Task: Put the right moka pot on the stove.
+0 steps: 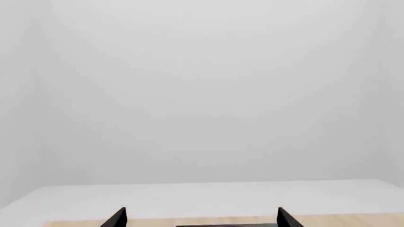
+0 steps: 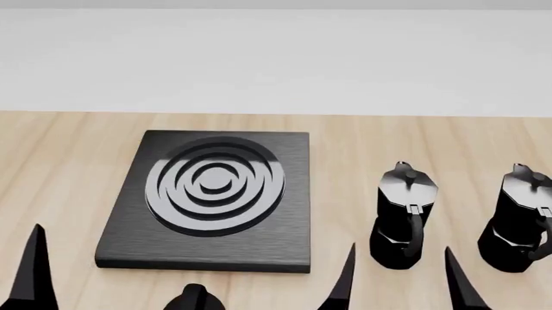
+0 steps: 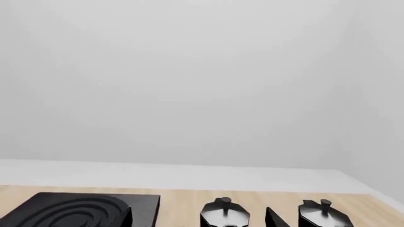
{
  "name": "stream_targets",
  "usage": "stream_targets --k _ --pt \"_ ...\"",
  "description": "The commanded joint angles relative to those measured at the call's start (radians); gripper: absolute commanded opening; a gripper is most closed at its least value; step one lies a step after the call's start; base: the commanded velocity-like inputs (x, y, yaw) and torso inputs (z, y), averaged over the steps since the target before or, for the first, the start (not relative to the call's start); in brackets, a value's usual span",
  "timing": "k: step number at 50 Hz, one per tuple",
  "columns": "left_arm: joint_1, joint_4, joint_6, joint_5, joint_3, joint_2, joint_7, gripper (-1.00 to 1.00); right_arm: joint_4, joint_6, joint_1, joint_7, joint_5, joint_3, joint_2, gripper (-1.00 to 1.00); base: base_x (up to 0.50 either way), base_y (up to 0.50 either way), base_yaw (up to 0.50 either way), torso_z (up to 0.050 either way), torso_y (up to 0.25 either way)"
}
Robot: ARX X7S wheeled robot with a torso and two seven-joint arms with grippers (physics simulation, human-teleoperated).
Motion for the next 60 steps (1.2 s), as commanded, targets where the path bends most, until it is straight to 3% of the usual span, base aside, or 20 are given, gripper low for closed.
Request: stream_targets --k 1,60 --pt "-0.031 0.002 0.038 -0.021 0.059 -0.061 -0.07 1.0 0.001 -0.017 -0.009 0.001 -0.006 -0.009 0.003 1.0 0.0 0.0 0.0 0.0 0.0" --pt "-0.051 -0.022 0.095 -0.035 0.111 -0.099 -0.11 1.0 -0.004 -0.025 -0.014 0.023 -0.012 -0.019 0.025 1.0 0.0 0.0 0.0 0.0 -0.115"
